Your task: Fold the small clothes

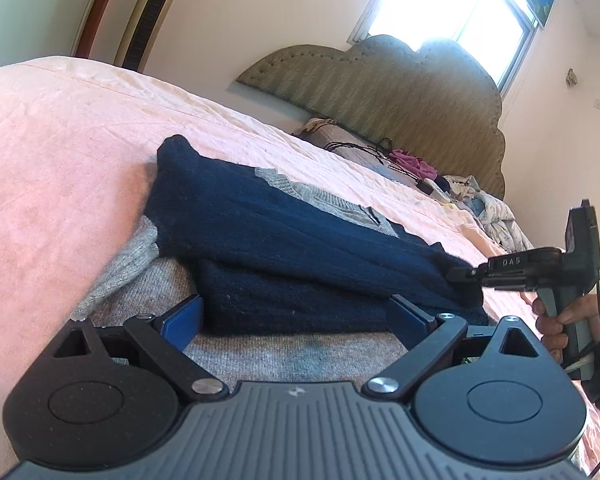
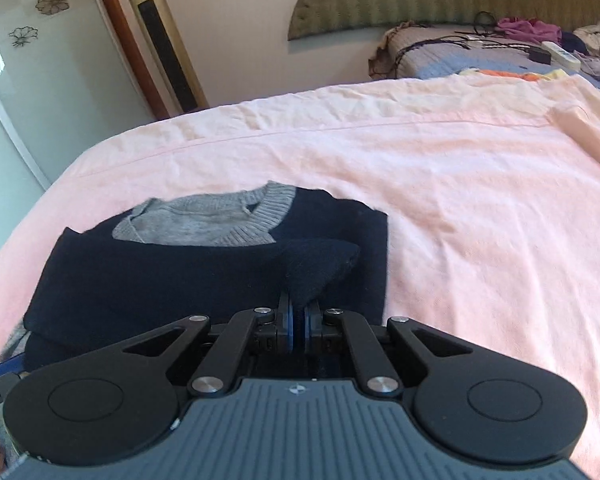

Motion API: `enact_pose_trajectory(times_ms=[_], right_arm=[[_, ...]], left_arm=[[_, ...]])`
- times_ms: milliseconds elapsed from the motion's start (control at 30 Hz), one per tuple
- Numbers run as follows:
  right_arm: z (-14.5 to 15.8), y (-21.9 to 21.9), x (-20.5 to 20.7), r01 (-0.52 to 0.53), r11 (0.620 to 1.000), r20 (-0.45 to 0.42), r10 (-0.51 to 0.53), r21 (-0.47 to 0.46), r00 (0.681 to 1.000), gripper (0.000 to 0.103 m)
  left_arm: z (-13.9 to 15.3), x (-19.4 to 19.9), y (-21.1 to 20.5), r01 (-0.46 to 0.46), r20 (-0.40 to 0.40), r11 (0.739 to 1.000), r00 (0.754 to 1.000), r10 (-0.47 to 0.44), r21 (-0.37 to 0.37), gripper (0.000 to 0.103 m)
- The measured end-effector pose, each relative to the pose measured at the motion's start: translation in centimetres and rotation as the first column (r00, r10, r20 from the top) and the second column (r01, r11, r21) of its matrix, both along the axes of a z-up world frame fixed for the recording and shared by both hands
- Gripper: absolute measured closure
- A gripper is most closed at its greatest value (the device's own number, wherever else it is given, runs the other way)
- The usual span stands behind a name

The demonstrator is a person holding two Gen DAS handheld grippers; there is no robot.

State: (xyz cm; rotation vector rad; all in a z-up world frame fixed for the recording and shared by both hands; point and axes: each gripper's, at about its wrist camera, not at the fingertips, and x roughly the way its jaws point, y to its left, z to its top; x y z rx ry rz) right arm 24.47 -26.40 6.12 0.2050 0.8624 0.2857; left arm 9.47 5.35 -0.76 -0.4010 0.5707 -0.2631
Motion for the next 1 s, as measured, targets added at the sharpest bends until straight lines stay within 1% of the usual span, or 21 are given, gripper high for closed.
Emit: enact_pose_trajectory(times_ms=[67, 100, 133, 167, 200, 233, 267, 300, 367, 433, 500, 533, 567, 600, 633, 700, 767, 800, 867, 967, 1000], right_arm=[[-1.4, -0.2, 0.1, -0.005, 0.999, -0.051, 0.007, 0.049, 0.999, 0.087], [-1.6, -0.3, 0.1, 0.004, 0.999, -0.053, -0.002, 0.053, 0.999, 0.077], [-1.4, -0.6, -0.2, 0.009, 0.996, -0.033, -0.006, 0.084, 0.999, 0.058], [-0.9, -1.3, -0.6, 0.020, 0.992, 0.007, -0.022, 0.123, 1.000, 0.046], [-0.2, -2.2, -1.0, 0.047, 0.988, 0.065, -0.057, 0.147, 0.996, 0.021], [0.3, -3.2, -1.2, 0.081, 0.984, 0.119, -0.100, 0.157, 0.988, 0.008], [0.6, -4.2, -1.0, 0.109, 0.982, 0.139, -0.131, 0.151, 0.982, 0.008], [0.5, -4.9, -0.2, 0.127, 0.982, 0.118, -0.144, 0.140, 0.983, 0.014], [-0.3, -5.9, 1.6, 0.160, 0.979, 0.054, -0.168, 0.128, 0.984, 0.027], [-1.4, -6.2, 3.1, 0.161, 0.974, 0.009, -0.165, 0.161, 0.986, 0.041], [-2.2, -5.7, 4.1, 0.137, 0.970, -0.010, -0.138, 0.199, 0.990, 0.044], [-2.7, -5.1, 4.6, 0.124, 0.972, -0.017, -0.123, 0.200, 0.992, 0.048], [-3.2, -4.6, 5.0, 0.109, 0.975, -0.025, -0.107, 0.195, 0.994, 0.053], [-3.7, -4.2, 5.6, 0.102, 0.977, -0.042, -0.096, 0.187, 0.994, 0.077], [-4.0, -4.0, 5.8, 0.105, 0.979, -0.042, -0.099, 0.174, 0.994, 0.089], [-3.8, -4.1, 5.7, 0.098, 0.976, -0.010, -0.097, 0.195, 0.995, 0.091], [-3.8, -5.3, 5.1, 0.113, 0.970, 0.027, -0.122, 0.217, 0.992, 0.092], [-4.6, -6.1, 5.1, 0.140, 0.963, 0.005, -0.145, 0.230, 0.989, 0.093], [-5.7, -6.9, 4.5, 0.154, 0.946, 0.020, -0.167, 0.287, 0.986, 0.096], [-5.4, -6.8, 4.4, 0.188, 0.934, -0.012, -0.194, 0.304, 0.981, 0.093], [-4.9, -6.8, 4.0, 0.204, 0.931, -0.010, -0.211, 0.303, 0.977, 0.085]], left_arm=[[0.5, -0.2, 0.1, -0.005, 0.007, 1.000, 1.000, 0.005, 0.016, 0.005], [1.2, -0.5, 0.3, -0.017, 0.026, 0.999, 1.000, 0.016, 0.030, 0.005], [2.0, -0.6, 0.6, -0.024, 0.056, 0.999, 0.998, 0.022, 0.037, 0.005], [3.0, -0.7, 1.2, -0.035, 0.094, 0.999, 0.995, 0.032, 0.032, 0.005], [4.0, -0.4, 1.9, -0.064, 0.136, 0.998, 0.989, 0.060, 0.027, 0.005], [4.8, 0.4, 2.7, -0.102, 0.161, 0.994, 0.982, 0.095, 0.036, 0.005], [5.2, 1.8, 3.5, -0.142, 0.158, 0.988, 0.979, 0.131, 0.062, 0.005], [5.2, 3.7, 4.2, -0.164, 0.127, 0.982, 0.980, 0.151, 0.096, 0.005], [4.2, 7.7, 5.5, -0.177, 0.018, 0.974, 0.984, 0.176, 0.142, 0.006], [2.6, 10.8, 6.3, -0.146, -0.098, 0.982, 0.982, 0.158, 0.121, 0.006], [1.3, 12.6, 6.3, -0.118, -0.166, 0.988, 0.977, 0.134, 0.100, 0.006], [0.9, 13.1, 6.0, -0.112, -0.177, 0.988, 0.976, 0.130, 0.109, 0.012], [0.8, 13.3, 5.4, -0.117, -0.150, 0.980, 0.979, 0.141, 0.158, 0.023], [0.6, 13.6, 4.9, -0.112, -0.152, 0.972, 0.978, 0.144, 0.205, 0.071], [0.4, 13.7, 4.6, -0.122, -0.159, 0.962, 0.974, 0.164, 0.245, 0.096], [0.6, 13.5, 4.7, -0.130, -0.157, 0.961, 0.973, 0.171, 0.242, 0.098], [0.2, 12.8, 4.2, -0.144, -0.109, 0.940, 0.977, 0.185, 0.311, 0.098], [0.0, 12.6, 3.5, -0.145, -0.070, 0.924, 0.981, 0.181, 0.354, 0.098], [0.1, 12.5, 2.6, -0.158, -0.052, 0.900, 0.979, 0.196, 0.407, 0.098], [0.9, 11.2, 2.0, -0.211, -0.019, 0.865, 0.969, 0.246, 0.455, 0.094], [1.4, 10.1, 1.9, -0.234, 0.007, 0.856, 0.966, 0.260, 0.460, 0.094]])
